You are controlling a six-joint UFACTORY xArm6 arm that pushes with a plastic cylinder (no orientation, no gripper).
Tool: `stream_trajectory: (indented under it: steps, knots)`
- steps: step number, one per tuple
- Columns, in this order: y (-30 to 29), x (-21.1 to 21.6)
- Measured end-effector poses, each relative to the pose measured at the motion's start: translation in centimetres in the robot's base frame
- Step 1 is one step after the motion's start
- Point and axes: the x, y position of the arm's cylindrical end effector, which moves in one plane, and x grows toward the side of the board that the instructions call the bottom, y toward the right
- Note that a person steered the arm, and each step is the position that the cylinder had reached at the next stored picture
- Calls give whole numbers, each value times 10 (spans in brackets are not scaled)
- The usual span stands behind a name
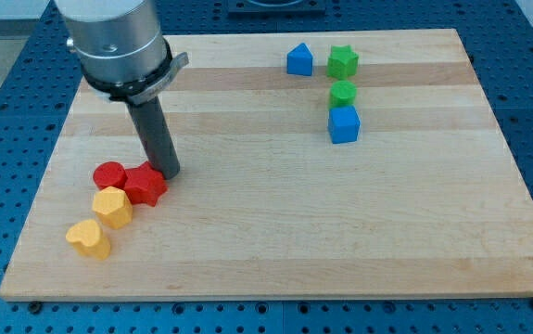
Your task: Separate the blue cube from the green circle
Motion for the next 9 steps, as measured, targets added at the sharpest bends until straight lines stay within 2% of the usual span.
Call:
stream_trajectory:
  steps: [1, 2, 6, 8, 9]
  knots:
    - [0, 6]
    - [23, -1]
    - [266, -21]
    - [294, -82]
    - [276, -97]
